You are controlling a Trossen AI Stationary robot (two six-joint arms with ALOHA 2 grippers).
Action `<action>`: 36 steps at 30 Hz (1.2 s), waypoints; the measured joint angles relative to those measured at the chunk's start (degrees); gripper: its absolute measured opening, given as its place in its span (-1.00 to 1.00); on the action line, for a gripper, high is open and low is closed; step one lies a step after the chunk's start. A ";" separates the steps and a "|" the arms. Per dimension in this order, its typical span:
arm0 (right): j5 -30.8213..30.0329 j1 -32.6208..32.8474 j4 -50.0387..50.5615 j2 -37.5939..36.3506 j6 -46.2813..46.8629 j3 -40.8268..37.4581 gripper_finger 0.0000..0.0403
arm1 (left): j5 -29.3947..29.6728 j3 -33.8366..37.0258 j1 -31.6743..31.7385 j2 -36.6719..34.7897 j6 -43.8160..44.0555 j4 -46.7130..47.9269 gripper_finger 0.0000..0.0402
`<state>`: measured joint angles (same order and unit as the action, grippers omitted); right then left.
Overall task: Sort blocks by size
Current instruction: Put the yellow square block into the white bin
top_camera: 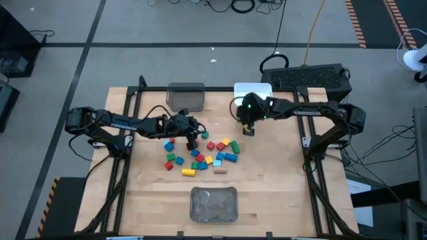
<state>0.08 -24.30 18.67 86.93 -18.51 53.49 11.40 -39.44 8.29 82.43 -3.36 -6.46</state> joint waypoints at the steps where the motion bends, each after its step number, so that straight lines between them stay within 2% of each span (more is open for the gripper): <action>1: 0.01 -0.93 0.67 -0.23 -0.02 0.45 -0.44 | 0.02 0.00 0.00 -0.01 0.00 0.04 -0.18; 7: -0.13 -7.20 0.29 -0.33 1.46 2.50 -0.42 | 0.01 0.00 -0.02 -0.02 -0.01 0.15 -0.18; 20: -0.03 -19.95 -3.85 2.07 11.87 2.54 -0.42 | 0.00 0.00 -0.02 -0.02 -0.01 0.13 -0.18; 36: 0.24 -21.50 -7.23 11.26 19.54 2.52 -0.41 | 0.00 0.00 -0.02 -0.02 -0.02 0.09 -0.18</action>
<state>0.32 -45.80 11.45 98.19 1.03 56.01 11.40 -39.44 8.27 82.41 -3.38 -6.37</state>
